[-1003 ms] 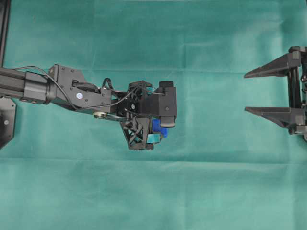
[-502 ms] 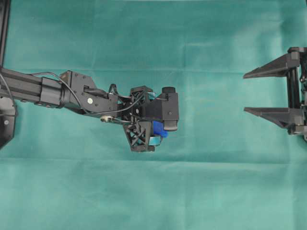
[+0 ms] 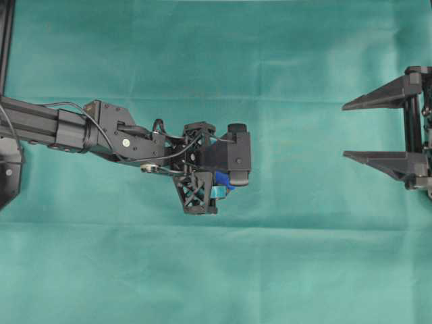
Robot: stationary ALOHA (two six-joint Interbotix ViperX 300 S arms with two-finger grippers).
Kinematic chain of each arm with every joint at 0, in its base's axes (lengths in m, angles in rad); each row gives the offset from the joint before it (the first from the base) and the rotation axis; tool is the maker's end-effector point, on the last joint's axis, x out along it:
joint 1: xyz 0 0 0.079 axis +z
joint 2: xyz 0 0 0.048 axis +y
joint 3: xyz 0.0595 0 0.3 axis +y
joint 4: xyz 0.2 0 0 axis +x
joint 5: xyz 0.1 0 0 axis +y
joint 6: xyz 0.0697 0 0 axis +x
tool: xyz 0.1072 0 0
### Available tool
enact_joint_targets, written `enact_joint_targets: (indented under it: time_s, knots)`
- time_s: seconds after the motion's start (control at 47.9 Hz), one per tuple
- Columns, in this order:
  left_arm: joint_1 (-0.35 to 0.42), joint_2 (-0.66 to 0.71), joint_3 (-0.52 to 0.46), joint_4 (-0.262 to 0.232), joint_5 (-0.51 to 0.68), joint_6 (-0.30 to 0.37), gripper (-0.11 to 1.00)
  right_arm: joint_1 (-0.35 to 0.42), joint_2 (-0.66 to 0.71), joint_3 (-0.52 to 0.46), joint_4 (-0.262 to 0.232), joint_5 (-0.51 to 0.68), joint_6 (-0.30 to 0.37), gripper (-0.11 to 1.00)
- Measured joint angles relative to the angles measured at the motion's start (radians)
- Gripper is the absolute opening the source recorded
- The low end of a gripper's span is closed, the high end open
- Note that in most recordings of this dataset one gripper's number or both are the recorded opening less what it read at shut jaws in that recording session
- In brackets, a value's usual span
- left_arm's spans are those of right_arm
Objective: Handover the blue block to the right arm after grasping it with the left arm, then place it in the designated position.
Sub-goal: 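Close the left gripper on the blue cube and lift it, then raise and rotate the left gripper to present the cube rightward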
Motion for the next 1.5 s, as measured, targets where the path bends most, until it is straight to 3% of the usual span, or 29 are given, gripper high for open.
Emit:
enact_joint_targets:
  time_s: [0.334, 0.878, 1.505]
  knots:
    - [-0.002, -0.028, 0.0, -0.002, 0.04, -0.006, 0.47, 0.0, 0.002, 0.0, 0.0, 0.003, 0.0, 0.93]
    - [-0.003, -0.321, -0.025, 0.002, 0.204, 0.0, 0.46, 0.0, 0.002, 0.0, 0.0, 0.005, 0.0, 0.93]
    - [-0.003, -0.472, -0.175, 0.009, 0.419, 0.003, 0.46, 0.0, 0.002, -0.002, 0.0, 0.014, 0.0, 0.93]
